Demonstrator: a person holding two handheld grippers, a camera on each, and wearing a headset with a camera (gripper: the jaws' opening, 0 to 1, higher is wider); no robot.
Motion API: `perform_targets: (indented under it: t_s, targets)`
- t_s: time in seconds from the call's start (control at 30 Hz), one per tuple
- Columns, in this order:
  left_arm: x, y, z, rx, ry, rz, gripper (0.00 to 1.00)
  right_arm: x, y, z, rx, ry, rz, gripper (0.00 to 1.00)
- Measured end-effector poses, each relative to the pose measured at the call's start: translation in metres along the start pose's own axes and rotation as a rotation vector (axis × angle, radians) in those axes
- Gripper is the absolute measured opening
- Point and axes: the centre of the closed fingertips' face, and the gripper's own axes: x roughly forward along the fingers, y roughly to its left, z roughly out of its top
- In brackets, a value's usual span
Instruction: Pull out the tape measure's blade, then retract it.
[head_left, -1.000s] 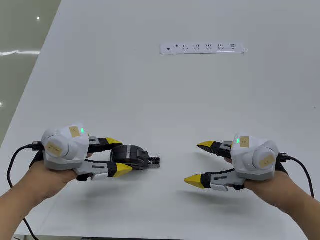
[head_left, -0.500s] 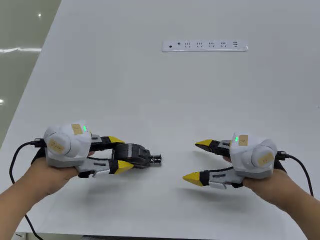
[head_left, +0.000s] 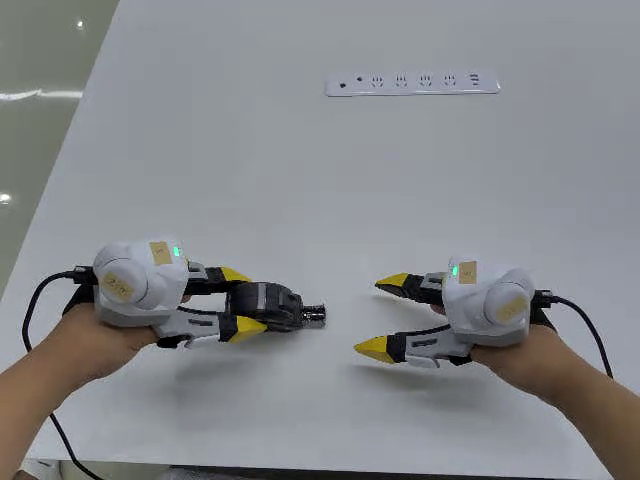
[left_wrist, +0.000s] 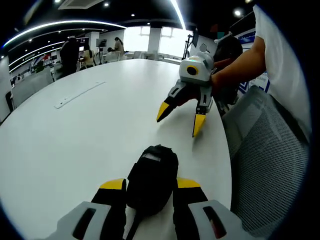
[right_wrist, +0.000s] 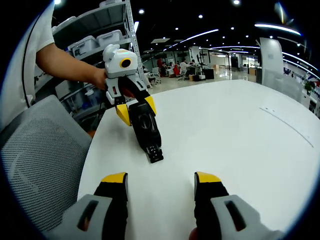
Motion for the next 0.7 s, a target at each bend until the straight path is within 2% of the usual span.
perform_targets:
  t_s: [0.33, 0.7]
  targets:
    - [0.001, 0.0, -0.001, 0.02, 0.022, -0.011, 0.33, 0.026, 0.005, 0.007, -0.058, 0.011, 0.048, 0.48]
    - [0.001, 0.001, -0.002, 0.035, 0.046, -0.011, 0.32, 0.047, 0.011, 0.012, -0.121, 0.025, 0.093, 0.42]
